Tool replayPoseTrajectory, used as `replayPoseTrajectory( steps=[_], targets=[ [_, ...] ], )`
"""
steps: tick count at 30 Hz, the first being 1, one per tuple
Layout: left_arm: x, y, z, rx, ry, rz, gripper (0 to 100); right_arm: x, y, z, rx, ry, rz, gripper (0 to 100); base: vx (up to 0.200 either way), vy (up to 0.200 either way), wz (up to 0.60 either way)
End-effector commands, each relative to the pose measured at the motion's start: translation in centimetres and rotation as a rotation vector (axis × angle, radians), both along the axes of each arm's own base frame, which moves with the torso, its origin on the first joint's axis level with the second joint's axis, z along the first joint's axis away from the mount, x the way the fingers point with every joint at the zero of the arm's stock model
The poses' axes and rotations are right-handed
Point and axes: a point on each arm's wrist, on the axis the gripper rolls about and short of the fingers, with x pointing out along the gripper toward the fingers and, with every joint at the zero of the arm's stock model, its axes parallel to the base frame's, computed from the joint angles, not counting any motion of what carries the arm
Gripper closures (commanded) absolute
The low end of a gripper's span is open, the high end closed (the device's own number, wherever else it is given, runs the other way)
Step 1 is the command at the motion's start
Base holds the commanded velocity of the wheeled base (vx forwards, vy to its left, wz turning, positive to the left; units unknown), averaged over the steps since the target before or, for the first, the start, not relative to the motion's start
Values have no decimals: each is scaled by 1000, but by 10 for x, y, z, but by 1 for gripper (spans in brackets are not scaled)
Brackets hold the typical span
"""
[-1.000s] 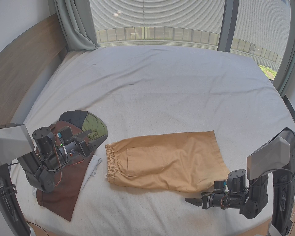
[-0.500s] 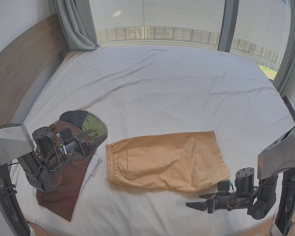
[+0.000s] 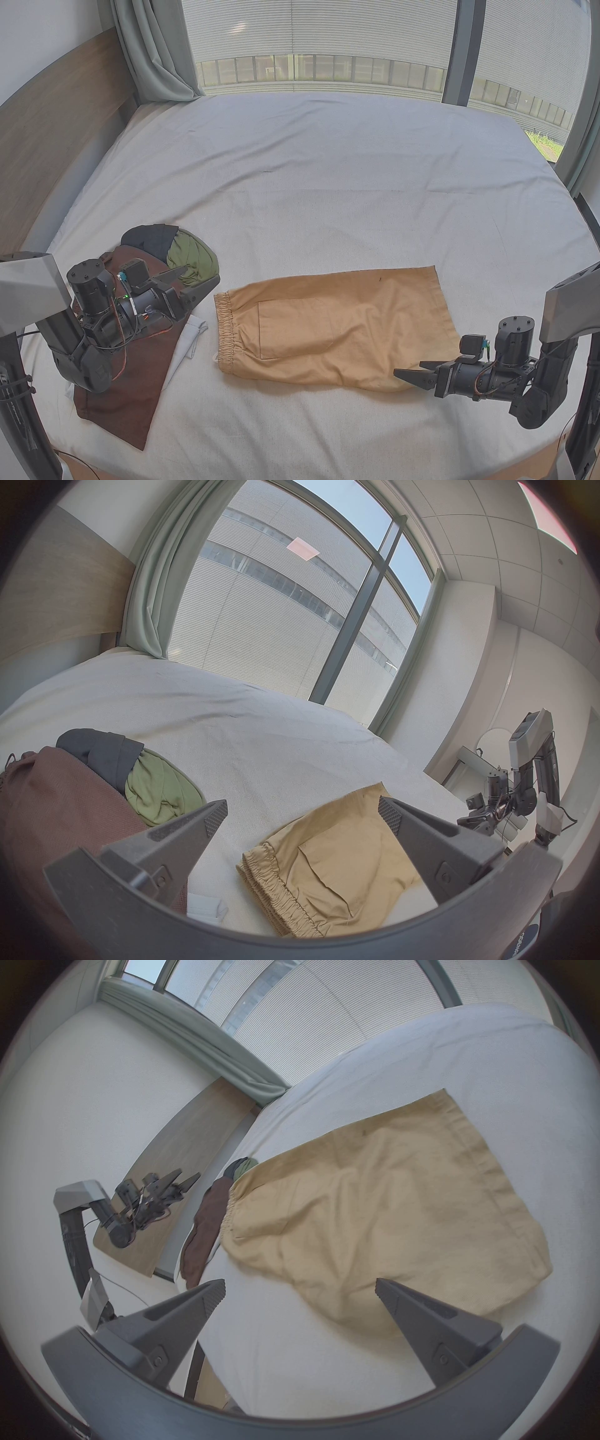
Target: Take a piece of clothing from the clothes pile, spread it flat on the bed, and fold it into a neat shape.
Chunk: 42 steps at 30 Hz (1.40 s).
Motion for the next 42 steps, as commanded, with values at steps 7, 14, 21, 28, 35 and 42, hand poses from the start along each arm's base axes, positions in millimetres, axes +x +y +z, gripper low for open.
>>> replayPoseTrajectory(
  steps=[7,14,21,28,35,42],
  targets=[
    [0,0,-2,-1,5,-2,0,19,-18,-29,-23,65,-85,0,0,0,0],
    [2,1,-1,-3,-1,0,0,25,-25,-40,-42,71,-103,0,0,0,0],
    [3,1,-1,-4,0,-2,0,24,-21,-34,-36,53,-88,0,0,0,0],
    [-4,2,8,-19,-10,-74,0,20,-8,-5,-6,-42,-43,0,0,0,0],
    [-7,2,2,-18,21,-82,0,11,2,16,15,-104,2,0,0,0,0],
    [-8,2,-1,-19,31,-82,0,9,6,19,19,-116,17,0,0,0,0]
  ],
)
